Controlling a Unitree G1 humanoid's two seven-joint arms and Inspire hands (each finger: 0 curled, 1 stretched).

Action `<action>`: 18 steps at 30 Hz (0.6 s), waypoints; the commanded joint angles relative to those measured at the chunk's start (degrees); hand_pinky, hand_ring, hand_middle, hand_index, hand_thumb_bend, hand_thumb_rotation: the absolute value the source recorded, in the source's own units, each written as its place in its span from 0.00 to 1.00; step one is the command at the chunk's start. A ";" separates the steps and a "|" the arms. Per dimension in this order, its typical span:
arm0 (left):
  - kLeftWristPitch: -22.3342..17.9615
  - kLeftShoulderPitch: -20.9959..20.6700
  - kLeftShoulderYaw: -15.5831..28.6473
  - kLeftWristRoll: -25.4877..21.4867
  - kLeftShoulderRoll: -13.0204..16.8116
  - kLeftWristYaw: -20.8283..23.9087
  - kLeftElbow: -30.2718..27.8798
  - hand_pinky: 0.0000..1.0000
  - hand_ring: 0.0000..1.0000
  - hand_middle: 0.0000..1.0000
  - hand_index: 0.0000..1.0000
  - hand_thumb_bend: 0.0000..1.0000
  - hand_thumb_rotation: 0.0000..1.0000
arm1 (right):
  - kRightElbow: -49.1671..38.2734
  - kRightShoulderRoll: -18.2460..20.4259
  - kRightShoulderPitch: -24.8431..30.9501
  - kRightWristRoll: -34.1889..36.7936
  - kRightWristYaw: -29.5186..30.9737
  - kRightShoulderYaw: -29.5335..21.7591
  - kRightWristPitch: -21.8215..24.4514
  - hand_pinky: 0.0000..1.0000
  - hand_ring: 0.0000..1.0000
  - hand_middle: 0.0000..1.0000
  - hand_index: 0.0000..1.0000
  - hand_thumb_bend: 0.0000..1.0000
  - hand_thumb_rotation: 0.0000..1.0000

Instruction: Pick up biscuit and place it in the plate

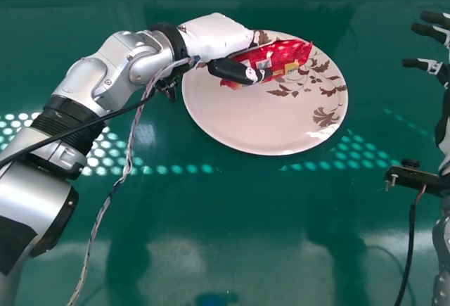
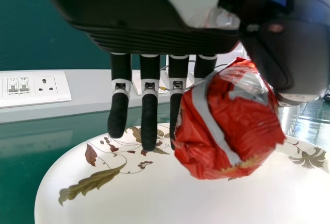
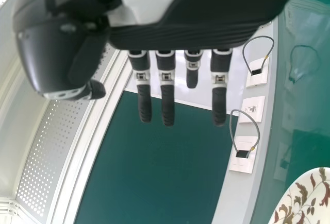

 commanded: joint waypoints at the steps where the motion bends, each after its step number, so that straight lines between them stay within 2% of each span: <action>1: -0.75 -1.33 -0.04 -0.36 -0.43 1.54 0.21 0.27 0.41 0.51 0.56 0.46 0.00 | -0.71 0.03 0.35 0.18 0.23 -0.13 -0.77 0.56 0.68 0.73 0.75 0.51 0.19; 4: -0.16 -1.79 -0.23 -0.60 -0.48 -0.29 0.21 0.29 0.39 0.49 0.57 0.48 0.00 | -0.56 0.04 0.48 0.20 0.21 -0.29 -1.13 0.57 0.68 0.73 0.75 0.52 0.21; 5: 0.63 -2.11 -0.71 -0.10 -0.18 -2.21 -0.58 0.36 0.48 0.58 0.65 0.69 0.02 | -0.56 -0.02 0.52 0.10 0.23 -0.25 -1.28 0.57 0.68 0.73 0.75 0.52 0.22; 6: 1.33 -2.17 -0.96 0.25 0.11 -3.72 -1.62 0.49 0.66 0.73 0.75 0.81 0.15 | -0.60 -0.07 0.58 0.05 0.26 -0.25 -1.33 0.56 0.68 0.73 0.74 0.52 0.22; 7: 1.73 -2.12 -1.22 0.83 0.46 -4.50 -2.70 0.61 0.78 0.84 0.83 0.90 0.24 | -0.65 -0.04 0.62 0.22 0.34 -0.31 -1.33 0.56 0.68 0.72 0.74 0.52 0.22; 8: 1.96 -1.91 -1.29 1.18 0.71 -4.80 -3.64 0.71 0.88 0.92 0.88 0.95 0.32 | -0.67 -0.03 0.67 0.32 0.41 -0.34 -1.37 0.57 0.68 0.73 0.74 0.51 0.22; 9: 2.14 -1.64 -1.24 1.42 0.87 -4.92 -4.40 0.78 0.95 0.97 0.93 0.98 0.39 | -0.72 0.02 0.73 0.40 0.42 -0.38 -1.34 0.57 0.68 0.73 0.74 0.51 0.22; 11: 2.49 -1.25 -1.20 1.78 1.08 -5.16 -5.38 0.82 0.99 0.99 0.96 1.00 0.43 | -0.70 -0.01 0.93 0.07 0.33 -0.41 -1.38 0.57 0.68 0.73 0.74 0.52 0.23; 14: 2.92 -0.92 -1.15 1.99 1.33 -5.57 -6.30 0.86 1.00 1.00 0.99 1.00 0.49 | -0.71 -0.28 1.29 -0.89 0.24 -0.32 -1.74 0.58 0.68 0.73 0.74 0.52 0.25; 18: 2.96 -0.29 -0.99 2.46 1.82 -4.86 -7.47 0.98 1.00 1.00 1.00 1.00 0.51 | -1.01 0.03 1.61 -1.14 0.08 -0.43 -1.26 0.57 0.68 0.73 0.74 0.53 0.27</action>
